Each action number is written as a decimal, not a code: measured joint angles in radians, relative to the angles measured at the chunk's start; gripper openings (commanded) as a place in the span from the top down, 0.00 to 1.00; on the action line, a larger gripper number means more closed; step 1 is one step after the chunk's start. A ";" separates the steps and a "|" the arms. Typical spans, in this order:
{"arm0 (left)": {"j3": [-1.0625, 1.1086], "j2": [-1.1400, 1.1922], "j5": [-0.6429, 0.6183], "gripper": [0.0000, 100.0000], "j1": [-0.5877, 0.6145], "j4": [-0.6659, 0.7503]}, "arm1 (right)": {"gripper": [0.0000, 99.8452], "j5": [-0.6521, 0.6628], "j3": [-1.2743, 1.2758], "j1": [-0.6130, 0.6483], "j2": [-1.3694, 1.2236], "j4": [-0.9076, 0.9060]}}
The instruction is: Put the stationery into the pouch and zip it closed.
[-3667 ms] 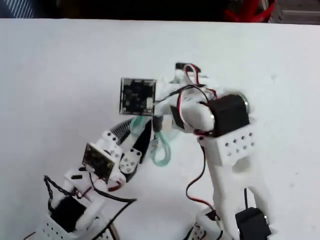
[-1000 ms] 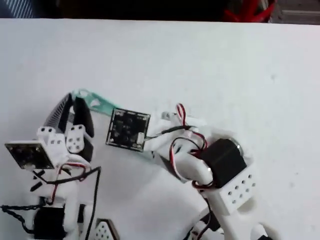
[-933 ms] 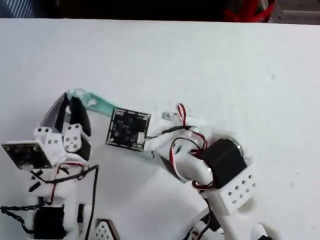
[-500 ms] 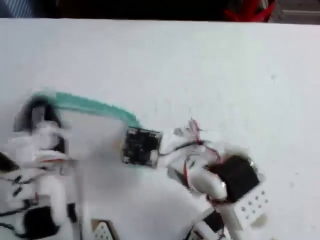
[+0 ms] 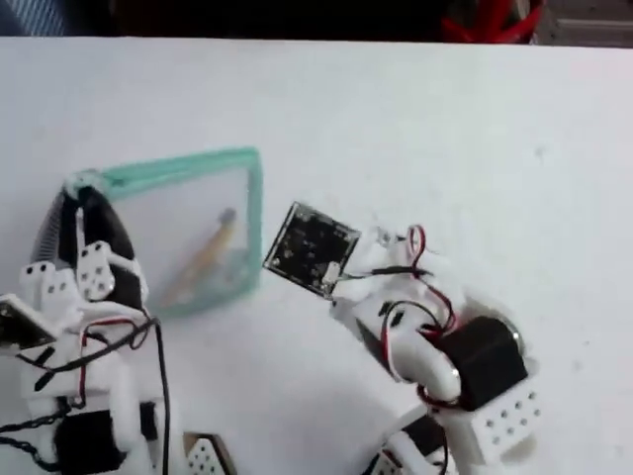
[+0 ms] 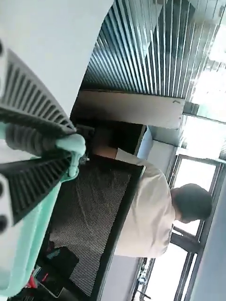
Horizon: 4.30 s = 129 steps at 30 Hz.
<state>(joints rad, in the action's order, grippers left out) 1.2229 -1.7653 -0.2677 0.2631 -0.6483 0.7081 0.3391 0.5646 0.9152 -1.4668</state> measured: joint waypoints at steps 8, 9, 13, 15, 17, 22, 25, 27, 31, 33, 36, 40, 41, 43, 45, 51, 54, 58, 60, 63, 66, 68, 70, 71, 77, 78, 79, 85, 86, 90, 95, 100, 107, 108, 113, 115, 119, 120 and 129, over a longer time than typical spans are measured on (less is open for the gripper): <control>0.000 0.000 0.041 0.98 -0.041 0.000 | 0.71 -0.014 -0.322 0.157 -0.203 -0.009; 0.000 0.000 0.041 0.98 -0.041 0.000 | 0.71 -0.014 -0.377 0.173 -0.258 -0.017; 0.000 0.000 0.043 0.98 -0.058 -0.018 | 0.71 -0.014 -0.624 0.221 -0.514 -0.072; 0.000 0.000 0.043 0.98 -0.083 -0.018 | 0.71 -0.014 -0.760 0.264 -0.647 -0.117; 0.000 0.000 0.043 0.98 -0.104 -0.018 | 0.71 0.005 -0.901 0.304 -0.775 -0.183; 0.000 0.000 0.043 0.98 -0.114 -0.018 | 0.71 0.032 -1.223 0.311 -1.083 -0.245; 0.000 0.000 0.043 0.98 -0.114 -0.018 | 0.71 0.034 -1.309 0.310 -1.197 -0.247; 0.000 0.000 0.043 0.98 -0.114 -0.018 | 0.72 0.069 -1.327 0.313 -1.238 -0.247; 0.000 0.000 0.043 0.98 -0.114 -0.018 | 0.89 0.110 -1.352 0.305 -1.269 -0.238; 0.000 0.000 0.046 0.98 -0.114 -0.020 | 1.00 0.114 -1.366 0.298 -1.267 -0.238; 0.000 0.000 0.048 0.98 -0.114 -0.021 | 0.99 0.117 -1.372 0.293 -1.254 -0.236; 0.000 0.000 0.048 0.91 -0.114 -0.021 | 0.98 0.117 -1.366 0.292 -1.226 -0.236; 0.000 0.000 0.048 0.87 -0.114 -0.021 | 0.98 0.117 -1.364 0.287 -1.220 -0.236; 0.000 0.000 0.048 0.79 -0.114 -0.021 | 0.98 0.117 -1.353 0.264 -1.208 -0.236; 0.000 0.000 0.038 0.75 -0.114 -0.028 | 0.98 0.117 -1.323 0.226 -1.188 -0.236; -0.028 0.003 -0.106 0.74 -0.117 -0.149 | 0.98 0.115 -1.129 0.064 -1.094 -0.236; -0.064 -0.002 -0.120 0.74 -0.117 -0.207 | 0.98 0.115 -1.062 -0.034 -1.065 -0.222; -0.069 -0.002 -0.120 0.74 -0.117 -0.212 | 0.98 0.117 -0.976 -0.198 -1.040 -0.184; -0.069 -0.002 -0.120 0.74 -0.117 -0.218 | 0.98 0.117 -0.916 -0.267 -1.043 -0.144; -0.066 -0.002 -0.120 0.77 -0.117 -0.218 | 0.98 0.117 -0.799 -0.379 -1.043 -0.046; -0.035 -0.002 -0.120 0.81 -0.117 -0.204 | 0.98 0.117 -0.644 -0.489 -1.045 0.081; -0.002 -0.002 -0.120 0.81 -0.117 -0.170 | 0.98 0.117 -0.528 -0.552 -1.045 0.175; 0.035 -0.002 -0.120 0.82 -0.117 -0.123 | 0.98 0.117 -0.416 -0.605 -1.045 0.282; 0.055 -0.002 -0.120 0.82 -0.117 -0.101 | 0.98 0.117 -0.364 -0.628 -1.045 0.339; 0.140 0.002 -0.018 0.82 -0.213 -0.023 | 0.98 0.066 -0.167 -0.767 -1.045 0.649; 0.147 0.002 0.014 0.84 -0.250 -0.023 | 0.98 0.051 -0.144 -0.775 -1.045 0.672; 0.157 0.006 0.051 0.86 -0.292 -0.023 | 0.98 0.044 -0.124 -0.779 -1.045 0.689; 0.198 0.014 0.169 0.87 -0.390 -0.021 | 0.98 0.037 -0.048 -0.809 -1.045 0.715; 0.198 0.014 0.175 0.87 -0.390 -0.026 | 0.98 0.035 -0.038 -0.810 -1.045 0.715; 0.198 0.014 0.233 0.90 -0.390 -0.081 | 0.98 0.029 0.000 -0.822 -1.016 0.681; 0.196 0.014 0.396 0.96 -0.338 -0.095 | 0.98 -0.002 0.025 -0.813 -0.850 0.514; 0.066 0.011 0.388 0.96 -0.230 -0.155 | 0.98 -0.218 0.025 -0.732 -0.559 0.315; -0.233 0.017 0.454 0.96 -0.213 -0.442 | 0.98 -0.388 0.023 -0.534 -0.080 0.055; -0.272 0.035 0.474 0.96 -0.213 -0.482 | 0.98 -0.391 0.023 -0.497 -0.011 0.026; -0.450 0.207 0.514 0.96 -0.213 -0.654 | 0.98 -0.391 0.023 -0.341 0.319 -0.080; -0.512 0.285 0.489 0.96 -0.213 -0.697 | 0.98 -0.391 0.021 -0.318 0.428 -0.112; -0.589 0.342 0.428 0.96 -0.213 -0.784 | 0.98 -0.391 0.021 -0.311 0.626 -0.169; -0.600 0.330 0.430 0.96 -0.213 -0.806 | 0.98 -0.391 0.021 -0.310 0.674 -0.178; -0.391 -0.048 0.562 0.97 -0.201 -0.735 | 0.98 -0.400 0.167 -0.308 0.885 -0.180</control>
<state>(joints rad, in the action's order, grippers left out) 0.8316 -1.8128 0.2938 0.0621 -1.3832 0.3076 0.5063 0.2562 1.8006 -1.6464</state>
